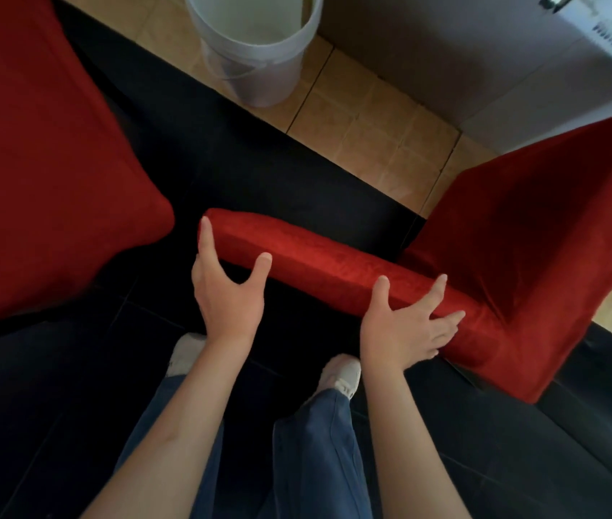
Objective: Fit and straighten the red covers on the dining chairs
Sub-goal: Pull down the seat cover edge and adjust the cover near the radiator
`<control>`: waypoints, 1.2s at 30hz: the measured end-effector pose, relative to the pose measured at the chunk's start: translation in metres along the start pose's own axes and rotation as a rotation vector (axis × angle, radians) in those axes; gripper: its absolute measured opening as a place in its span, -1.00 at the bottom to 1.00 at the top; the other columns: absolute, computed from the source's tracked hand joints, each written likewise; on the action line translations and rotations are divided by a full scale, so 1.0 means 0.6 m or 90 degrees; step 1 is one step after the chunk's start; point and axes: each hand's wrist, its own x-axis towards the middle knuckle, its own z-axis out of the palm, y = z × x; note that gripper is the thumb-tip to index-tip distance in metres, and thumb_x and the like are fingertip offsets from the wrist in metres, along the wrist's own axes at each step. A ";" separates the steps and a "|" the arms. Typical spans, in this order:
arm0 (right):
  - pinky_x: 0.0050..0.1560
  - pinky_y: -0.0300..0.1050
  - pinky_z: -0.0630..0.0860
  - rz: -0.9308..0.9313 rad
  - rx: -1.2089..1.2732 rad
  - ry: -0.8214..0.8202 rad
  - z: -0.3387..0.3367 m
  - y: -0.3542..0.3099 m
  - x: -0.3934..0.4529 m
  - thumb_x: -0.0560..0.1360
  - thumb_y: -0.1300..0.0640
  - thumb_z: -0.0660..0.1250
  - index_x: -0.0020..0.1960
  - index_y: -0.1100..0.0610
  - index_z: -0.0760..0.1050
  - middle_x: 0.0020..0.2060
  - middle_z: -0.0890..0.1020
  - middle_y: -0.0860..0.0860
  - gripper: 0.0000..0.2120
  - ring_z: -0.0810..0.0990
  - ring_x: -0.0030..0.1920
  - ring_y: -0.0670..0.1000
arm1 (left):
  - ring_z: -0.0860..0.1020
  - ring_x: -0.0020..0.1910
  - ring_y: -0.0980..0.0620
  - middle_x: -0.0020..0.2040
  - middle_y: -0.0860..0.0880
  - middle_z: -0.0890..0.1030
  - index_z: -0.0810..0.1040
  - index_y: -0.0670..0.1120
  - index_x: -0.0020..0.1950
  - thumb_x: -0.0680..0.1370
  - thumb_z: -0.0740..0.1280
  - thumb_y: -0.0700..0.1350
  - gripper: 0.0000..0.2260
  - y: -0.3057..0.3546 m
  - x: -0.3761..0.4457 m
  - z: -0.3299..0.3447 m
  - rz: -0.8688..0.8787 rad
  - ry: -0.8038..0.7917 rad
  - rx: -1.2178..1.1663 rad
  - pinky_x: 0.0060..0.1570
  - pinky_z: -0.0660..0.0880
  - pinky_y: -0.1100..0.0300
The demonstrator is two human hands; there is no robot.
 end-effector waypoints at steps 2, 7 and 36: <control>0.43 0.31 0.00 -0.066 -0.025 -0.005 0.005 -0.007 -0.006 0.47 -0.19 0.34 0.54 -0.09 0.10 0.54 -0.01 0.22 -0.26 -0.06 0.53 0.23 | 0.32 0.40 0.00 0.47 -0.09 0.28 0.03 0.21 0.54 0.47 0.44 0.04 -0.22 -0.003 0.006 -0.007 0.006 0.004 -0.009 0.25 0.20 0.23; 0.42 0.36 -0.09 -0.221 -0.125 -0.074 0.028 -0.035 -0.021 0.47 -0.24 0.28 0.53 -0.11 0.13 0.54 0.07 0.16 -0.30 -0.07 0.54 0.20 | 0.30 0.44 -0.02 0.51 -0.08 0.25 0.10 0.04 0.55 0.50 0.40 0.06 -0.28 -0.015 0.044 -0.019 0.002 0.002 -0.040 0.41 0.28 0.02; 0.19 0.17 0.39 -0.591 -0.343 -0.055 0.112 -0.069 -0.008 0.37 -0.42 -0.04 0.23 0.05 0.54 -0.04 0.65 0.08 -0.26 0.59 0.00 0.17 | 0.60 0.07 0.10 0.06 0.01 0.63 0.58 -0.08 0.13 0.40 0.35 0.06 -0.64 -0.087 0.168 0.026 0.240 -0.150 -0.311 0.10 0.46 0.28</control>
